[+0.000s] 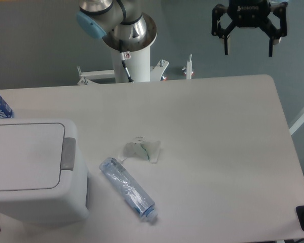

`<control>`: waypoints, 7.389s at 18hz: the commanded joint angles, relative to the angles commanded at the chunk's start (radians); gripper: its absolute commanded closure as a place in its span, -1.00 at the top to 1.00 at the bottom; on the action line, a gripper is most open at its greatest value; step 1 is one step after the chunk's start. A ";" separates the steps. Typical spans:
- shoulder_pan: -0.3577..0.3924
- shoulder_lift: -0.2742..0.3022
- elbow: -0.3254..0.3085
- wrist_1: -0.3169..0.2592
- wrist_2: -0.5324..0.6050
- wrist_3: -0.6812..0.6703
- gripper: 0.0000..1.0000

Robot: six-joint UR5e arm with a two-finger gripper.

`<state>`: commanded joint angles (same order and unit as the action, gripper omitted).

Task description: Open the trash can

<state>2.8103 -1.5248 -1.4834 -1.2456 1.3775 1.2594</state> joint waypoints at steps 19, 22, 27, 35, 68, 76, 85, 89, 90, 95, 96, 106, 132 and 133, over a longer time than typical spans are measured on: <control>-0.178 -0.038 -0.002 0.129 -0.044 -0.515 1.00; -0.250 -0.060 0.000 0.147 -0.048 -0.693 1.00; -0.366 -0.093 0.000 0.147 -0.061 -0.877 1.00; -0.396 -0.146 -0.005 0.147 -0.267 -1.101 1.00; -0.523 -0.264 -0.011 0.190 -0.272 -1.150 1.00; -0.526 -0.273 -0.011 0.192 -0.270 -1.150 1.00; -0.531 -0.278 -0.011 0.196 -0.268 -1.149 1.00; -0.531 -0.279 -0.011 0.201 -0.268 -1.149 1.00; -0.531 -0.279 -0.011 0.201 -0.268 -1.149 1.00; -0.531 -0.281 -0.011 0.202 -0.267 -1.149 1.00; -0.531 -0.281 -0.011 0.202 -0.267 -1.149 1.00; -0.531 -0.284 -0.011 0.204 -0.265 -1.149 1.00; -0.336 -0.229 0.132 0.273 -0.028 -0.879 1.00; -0.333 -0.222 0.118 0.273 -0.028 -0.870 1.00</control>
<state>2.4773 -1.7473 -1.3651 -0.9725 1.3499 0.3895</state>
